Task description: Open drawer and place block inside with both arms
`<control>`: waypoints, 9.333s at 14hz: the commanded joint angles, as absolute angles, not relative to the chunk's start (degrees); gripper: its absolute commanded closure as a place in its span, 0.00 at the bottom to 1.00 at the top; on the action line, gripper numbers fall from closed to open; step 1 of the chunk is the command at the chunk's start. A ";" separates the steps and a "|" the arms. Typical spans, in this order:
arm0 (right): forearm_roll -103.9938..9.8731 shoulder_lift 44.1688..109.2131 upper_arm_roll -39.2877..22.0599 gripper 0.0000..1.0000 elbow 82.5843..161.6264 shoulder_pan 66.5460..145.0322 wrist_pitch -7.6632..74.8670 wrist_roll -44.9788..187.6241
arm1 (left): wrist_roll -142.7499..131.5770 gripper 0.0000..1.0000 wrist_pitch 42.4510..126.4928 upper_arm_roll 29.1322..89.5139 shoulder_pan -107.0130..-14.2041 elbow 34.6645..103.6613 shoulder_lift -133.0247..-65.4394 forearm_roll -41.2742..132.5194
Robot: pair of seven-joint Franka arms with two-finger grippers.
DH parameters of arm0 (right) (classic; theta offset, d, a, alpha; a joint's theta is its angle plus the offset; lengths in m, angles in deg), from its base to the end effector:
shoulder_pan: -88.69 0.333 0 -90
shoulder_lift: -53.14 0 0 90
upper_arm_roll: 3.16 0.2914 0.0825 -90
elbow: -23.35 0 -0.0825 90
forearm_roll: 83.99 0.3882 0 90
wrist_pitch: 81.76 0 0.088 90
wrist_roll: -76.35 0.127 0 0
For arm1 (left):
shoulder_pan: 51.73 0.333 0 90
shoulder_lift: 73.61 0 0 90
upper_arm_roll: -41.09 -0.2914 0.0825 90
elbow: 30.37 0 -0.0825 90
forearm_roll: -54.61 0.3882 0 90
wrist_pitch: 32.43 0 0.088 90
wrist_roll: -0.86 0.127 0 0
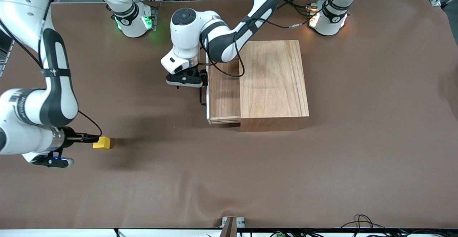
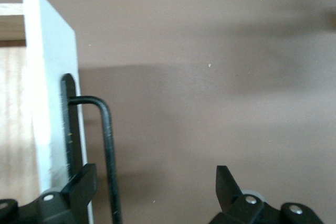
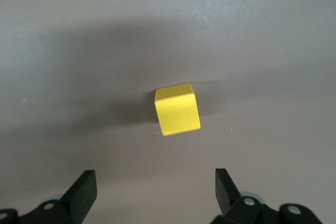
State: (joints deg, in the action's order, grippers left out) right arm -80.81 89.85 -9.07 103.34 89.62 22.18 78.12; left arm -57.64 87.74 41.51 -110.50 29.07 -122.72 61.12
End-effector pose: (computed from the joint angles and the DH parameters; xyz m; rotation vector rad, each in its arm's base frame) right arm 0.6808 -0.0433 0.2749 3.1115 -0.1925 -0.3435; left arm 0.4077 -0.6656 0.3098 3.0046 -0.0843 0.2853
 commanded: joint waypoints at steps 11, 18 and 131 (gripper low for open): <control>-82.85 89.69 -8.96 0.00 111.33 89.66 35.12 55.08 | -50.59 0.00 54.43 40.12 -93.68 31.67 -97.62 60.86; -82.85 91.55 -9.05 0.00 119.67 88.95 48.94 65.70 | -22.64 0.00 45.53 40.65 -70.93 32.20 -88.65 59.89; -78.72 65.54 9.58 0.00 114.58 88.81 19.25 87.10 | -8.19 0.00 54.85 50.67 -48.83 62.09 -66.58 54.18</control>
State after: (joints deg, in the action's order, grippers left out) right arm -78.72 69.12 8.28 113.38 94.28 22.55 91.25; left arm -7.60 54.60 50.42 -48.91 62.12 -66.94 53.75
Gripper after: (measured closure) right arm 0.000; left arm 0.000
